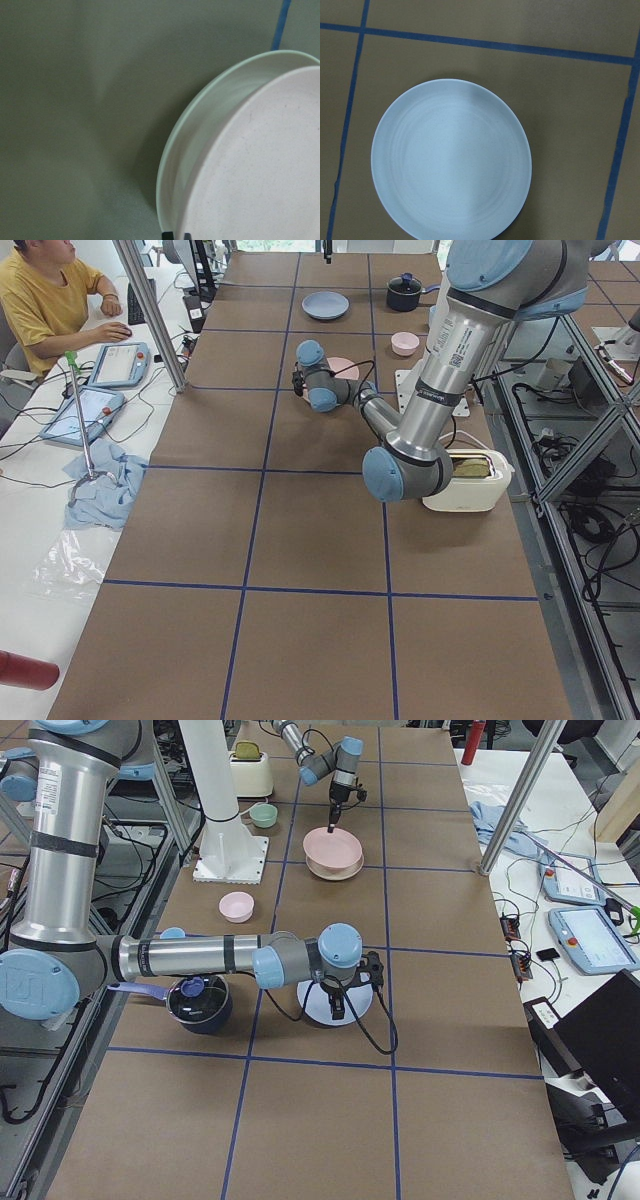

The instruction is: Stack three plates with pink and blue

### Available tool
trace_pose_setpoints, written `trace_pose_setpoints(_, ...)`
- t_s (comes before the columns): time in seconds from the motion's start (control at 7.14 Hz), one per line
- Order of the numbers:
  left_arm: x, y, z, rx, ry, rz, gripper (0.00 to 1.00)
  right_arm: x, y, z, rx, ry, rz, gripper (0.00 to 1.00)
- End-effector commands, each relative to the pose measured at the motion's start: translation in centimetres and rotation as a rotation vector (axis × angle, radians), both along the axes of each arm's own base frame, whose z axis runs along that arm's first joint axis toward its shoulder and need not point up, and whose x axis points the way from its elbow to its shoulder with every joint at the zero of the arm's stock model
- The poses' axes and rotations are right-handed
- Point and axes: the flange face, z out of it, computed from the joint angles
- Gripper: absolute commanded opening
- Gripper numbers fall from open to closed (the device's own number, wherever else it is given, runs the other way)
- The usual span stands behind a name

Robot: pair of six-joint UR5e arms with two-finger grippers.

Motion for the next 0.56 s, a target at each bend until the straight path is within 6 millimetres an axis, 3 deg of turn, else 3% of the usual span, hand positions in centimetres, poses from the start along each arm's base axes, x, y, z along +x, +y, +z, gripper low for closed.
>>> trace_pose_setpoints(0.0,0.43,0.19,-0.19,0.02,0.01,-0.014,0.0,-0.04,0.03,0.03,0.001,0.0,0.0,1.0)
trace_pose_setpoints(0.28,0.75,0.55,-0.33,0.038,0.024,-0.02,0.0,-0.04,0.03,0.03,0.001,0.0,0.0,1.0)
trace_pose_setpoints(0.42,0.74,0.54,-0.34,0.04,0.025,-0.021,0.08,-0.11,0.03,0.03,0.001,0.0,-0.002,1.0)
